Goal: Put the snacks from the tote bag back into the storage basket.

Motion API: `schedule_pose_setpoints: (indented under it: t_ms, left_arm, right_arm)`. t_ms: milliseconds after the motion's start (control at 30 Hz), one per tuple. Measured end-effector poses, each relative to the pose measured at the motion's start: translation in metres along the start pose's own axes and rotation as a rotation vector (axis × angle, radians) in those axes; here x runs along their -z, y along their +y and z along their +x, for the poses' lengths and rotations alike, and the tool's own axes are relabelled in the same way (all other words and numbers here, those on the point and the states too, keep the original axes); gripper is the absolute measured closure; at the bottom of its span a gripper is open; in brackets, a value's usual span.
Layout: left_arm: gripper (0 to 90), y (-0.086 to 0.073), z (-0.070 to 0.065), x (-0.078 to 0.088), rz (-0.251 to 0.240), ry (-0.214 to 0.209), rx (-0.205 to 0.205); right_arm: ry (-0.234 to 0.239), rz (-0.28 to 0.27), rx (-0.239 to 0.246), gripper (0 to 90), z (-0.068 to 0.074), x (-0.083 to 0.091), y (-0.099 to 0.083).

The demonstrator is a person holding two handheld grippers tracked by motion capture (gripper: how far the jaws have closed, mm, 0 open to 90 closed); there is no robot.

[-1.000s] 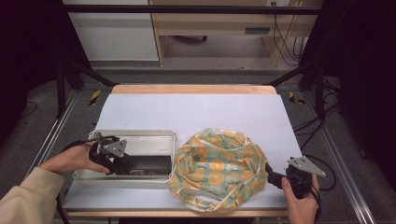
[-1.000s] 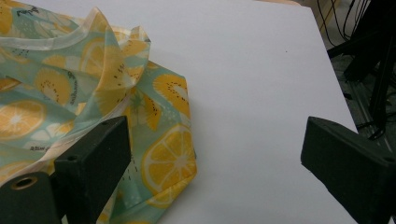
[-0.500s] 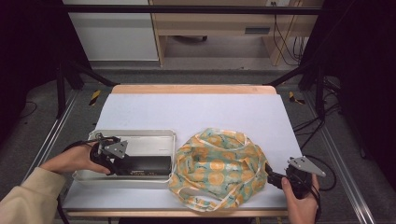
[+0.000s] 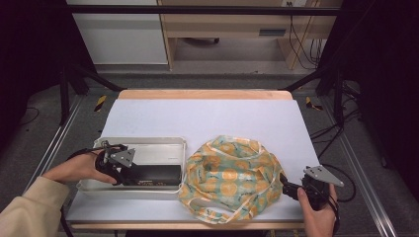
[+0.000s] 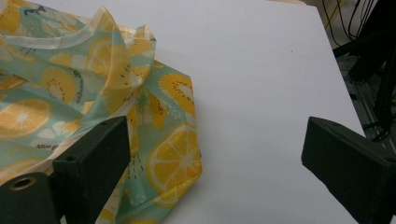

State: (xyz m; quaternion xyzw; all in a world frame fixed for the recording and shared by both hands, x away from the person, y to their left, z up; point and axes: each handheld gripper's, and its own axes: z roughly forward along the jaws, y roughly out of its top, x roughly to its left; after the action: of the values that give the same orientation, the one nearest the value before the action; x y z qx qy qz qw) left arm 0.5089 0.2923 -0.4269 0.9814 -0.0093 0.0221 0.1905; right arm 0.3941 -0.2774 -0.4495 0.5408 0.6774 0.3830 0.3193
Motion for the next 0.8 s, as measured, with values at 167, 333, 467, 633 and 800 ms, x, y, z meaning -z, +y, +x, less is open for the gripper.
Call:
schedule_pose_setpoints:
  t_ms: [167, 333, 467, 633, 800]
  left_arm:
    - [40.6, 0.001, 0.000, -0.002, 0.005, 0.004, -0.002]
    - [34.0, 0.003, -0.001, -0.001, 0.004, 0.018, 0.003]
    - [24.4, 0.006, -0.003, 0.005, -0.026, 0.039, 0.029]
    - [17.7, 0.011, -0.008, 0.014, -0.051, 0.067, 0.044]
    - [15.5, 0.019, -0.013, 0.016, -0.044, 0.082, 0.026]
  right_arm:
    - [0.003, 0.002, 0.001, 8.2, 0.001, 0.000, 0.000]
    - [0.003, 0.001, 0.002, 8.0, 0.000, 0.000, 0.000]
    - [0.004, 0.002, 0.000, 7.9, 0.000, 0.000, 0.000]
    - [0.004, 0.002, 0.002, 7.8, 0.001, 0.000, 0.000]
    - [0.005, 0.001, 0.003, 7.8, 0.001, 0.000, 0.001]
